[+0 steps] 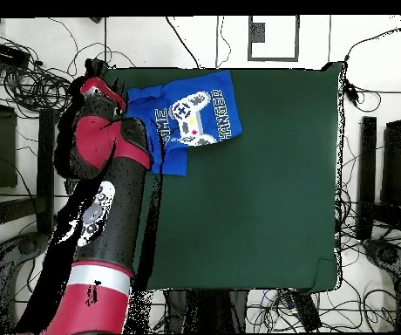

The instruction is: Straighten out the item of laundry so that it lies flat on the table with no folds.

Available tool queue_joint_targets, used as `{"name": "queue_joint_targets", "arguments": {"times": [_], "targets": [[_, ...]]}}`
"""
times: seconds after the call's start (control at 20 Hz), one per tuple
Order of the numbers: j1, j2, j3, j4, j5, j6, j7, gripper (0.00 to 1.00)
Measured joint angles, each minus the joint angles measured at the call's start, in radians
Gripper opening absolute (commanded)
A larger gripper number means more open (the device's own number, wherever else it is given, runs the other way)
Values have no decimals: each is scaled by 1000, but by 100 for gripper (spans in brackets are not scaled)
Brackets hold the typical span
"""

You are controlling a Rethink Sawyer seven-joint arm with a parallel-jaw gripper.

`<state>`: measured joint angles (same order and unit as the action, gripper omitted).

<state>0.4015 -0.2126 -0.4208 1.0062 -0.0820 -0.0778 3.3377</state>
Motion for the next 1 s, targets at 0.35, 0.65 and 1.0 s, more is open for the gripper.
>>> {"name": "queue_joint_targets", "arguments": {"times": [0.35,0.65,1.0], "targets": [[-23,-94,10,62,-43,227,0,100],[-50,-121,10,92,-80,258,0,100],[-54,-105,10,102,-96,258,0,100]]}}
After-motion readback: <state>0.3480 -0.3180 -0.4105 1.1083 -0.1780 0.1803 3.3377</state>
